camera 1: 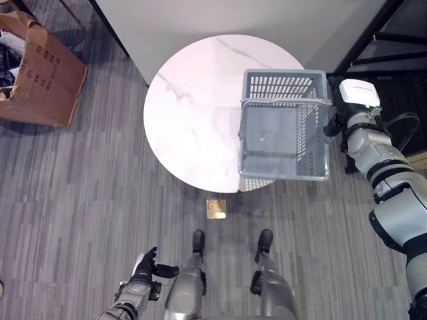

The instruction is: Get the vegetables into the basket

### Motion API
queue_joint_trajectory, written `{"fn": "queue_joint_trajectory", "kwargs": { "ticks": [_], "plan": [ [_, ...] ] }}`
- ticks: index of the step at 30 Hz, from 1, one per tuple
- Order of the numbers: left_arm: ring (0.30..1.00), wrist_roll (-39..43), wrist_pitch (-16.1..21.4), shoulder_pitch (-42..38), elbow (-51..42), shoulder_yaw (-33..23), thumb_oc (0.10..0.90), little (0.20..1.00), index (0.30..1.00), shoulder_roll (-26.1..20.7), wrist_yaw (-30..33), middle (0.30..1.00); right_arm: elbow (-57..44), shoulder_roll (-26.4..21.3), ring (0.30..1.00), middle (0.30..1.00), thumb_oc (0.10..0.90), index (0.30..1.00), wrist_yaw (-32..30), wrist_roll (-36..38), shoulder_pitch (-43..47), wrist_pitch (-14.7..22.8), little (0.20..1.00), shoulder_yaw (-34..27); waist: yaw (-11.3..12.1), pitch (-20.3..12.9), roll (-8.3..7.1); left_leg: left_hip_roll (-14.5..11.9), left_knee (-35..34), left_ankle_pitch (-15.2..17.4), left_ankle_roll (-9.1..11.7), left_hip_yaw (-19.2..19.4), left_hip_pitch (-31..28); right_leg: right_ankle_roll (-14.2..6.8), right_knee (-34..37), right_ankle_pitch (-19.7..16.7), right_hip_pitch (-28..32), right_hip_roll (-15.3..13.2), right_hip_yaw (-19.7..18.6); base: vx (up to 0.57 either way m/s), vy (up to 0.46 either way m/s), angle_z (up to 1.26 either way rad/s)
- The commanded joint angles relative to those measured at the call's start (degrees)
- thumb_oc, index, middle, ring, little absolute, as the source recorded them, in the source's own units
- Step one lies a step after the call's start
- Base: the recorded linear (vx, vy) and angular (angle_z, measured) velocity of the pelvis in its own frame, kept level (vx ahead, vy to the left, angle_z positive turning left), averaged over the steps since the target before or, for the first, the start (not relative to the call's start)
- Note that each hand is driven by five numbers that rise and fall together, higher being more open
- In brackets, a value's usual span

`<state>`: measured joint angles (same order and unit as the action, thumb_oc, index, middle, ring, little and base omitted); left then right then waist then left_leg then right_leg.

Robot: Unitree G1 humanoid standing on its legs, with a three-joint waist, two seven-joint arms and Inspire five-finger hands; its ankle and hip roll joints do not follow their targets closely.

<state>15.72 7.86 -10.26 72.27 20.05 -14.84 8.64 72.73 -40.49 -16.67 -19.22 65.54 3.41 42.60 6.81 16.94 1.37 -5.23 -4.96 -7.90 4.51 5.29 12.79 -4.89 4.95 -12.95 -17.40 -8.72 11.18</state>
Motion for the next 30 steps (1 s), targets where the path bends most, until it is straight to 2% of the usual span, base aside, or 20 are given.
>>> {"fn": "queue_joint_trajectory", "kwargs": {
  "ticks": [1,18,19,20,21,30],
  "plan": [
    [1.0,-1.74,-0.4,1.45,3.01,2.01,0.9,1.0,1.0,-0.81,0.27,1.0,-0.55,-2.54,1.0,1.0,0.9,1.0,-2.34,1.36,7.01,0.2,1.0,2.19,0.77,-0.52,-2.15,-2.22,-0.04,-0.13,2.97,-1.42,1.09,-6.03,0.05,0.39,2.99,-4.29,-1.53,0.0,0.0,0.0],
    [1.0,-0.97,-0.45,1.53,3.4,1.44,0.9,1.0,1.0,-1.52,0.73,1.0,-4.0,0.23,1.0,1.0,0.9,1.0,-3.27,4.19,9.11,0.31,1.0,1.6,0.98,-0.41,-3.1,-1.86,-0.04,-0.08,2.63,-1.89,1.06,-5.97,0.05,0.13,3.47,-4.45,-1.12,0.0,0.0,0.0],
    [1.0,-0.92,-0.4,1.53,3.41,1.51,0.9,1.0,1.0,-1.47,0.78,1.0,-2.72,0.46,0.676,0.676,0.669,0.676,-3.15,3.82,8.99,0.21,0.676,1.76,1.12,-0.37,-3.1,-1.83,-0.04,-0.11,2.61,-1.96,1.09,-5.97,0.05,0.08,3.47,-4.48,-1.08,0.0,0.0,0.0],
    [1.0,-0.89,-0.35,1.5,3.41,1.59,0.9,1.0,1.0,-1.46,0.85,1.0,-1.64,0.74,0.525,0.525,0.561,0.525,-3.24,3.67,9.05,0.14,0.525,1.75,1.21,-0.31,-3.06,-1.77,-0.04,-0.1,2.57,-2.06,1.1,-5.98,0.03,0.08,3.47,-4.51,-1.03,0.0,0.0,0.0],
    [1.0,-0.91,-0.3,1.59,3.4,1.62,0.9,1.0,1.0,-1.45,0.84,1.0,-1.05,0.77,0.3,0.3,0.4,0.3,-3.32,3.44,8.98,0.05,0.3,1.76,1.26,-0.3,-2.99,-1.74,-0.04,-0.12,2.57,-2.07,1.13,-5.97,0.03,0.05,3.49,-4.52,-1.04,0.0,0.0,0.0],
    [1.0,-1.11,-0.26,1.66,3.18,1.98,0.9,1.0,1.0,-1.11,0.9,1.0,-0.35,1.66,0.3,0.3,0.4,0.3,-2.97,1.66,7.51,-0.19,0.3,1.92,1.34,-0.39,-2.66,-1.52,-0.04,-0.03,2.47,-2.26,0.84,-5.97,0.02,0.11,3.84,-4.64,-1.12,0.0,0.0,0.0]
  ]
}}
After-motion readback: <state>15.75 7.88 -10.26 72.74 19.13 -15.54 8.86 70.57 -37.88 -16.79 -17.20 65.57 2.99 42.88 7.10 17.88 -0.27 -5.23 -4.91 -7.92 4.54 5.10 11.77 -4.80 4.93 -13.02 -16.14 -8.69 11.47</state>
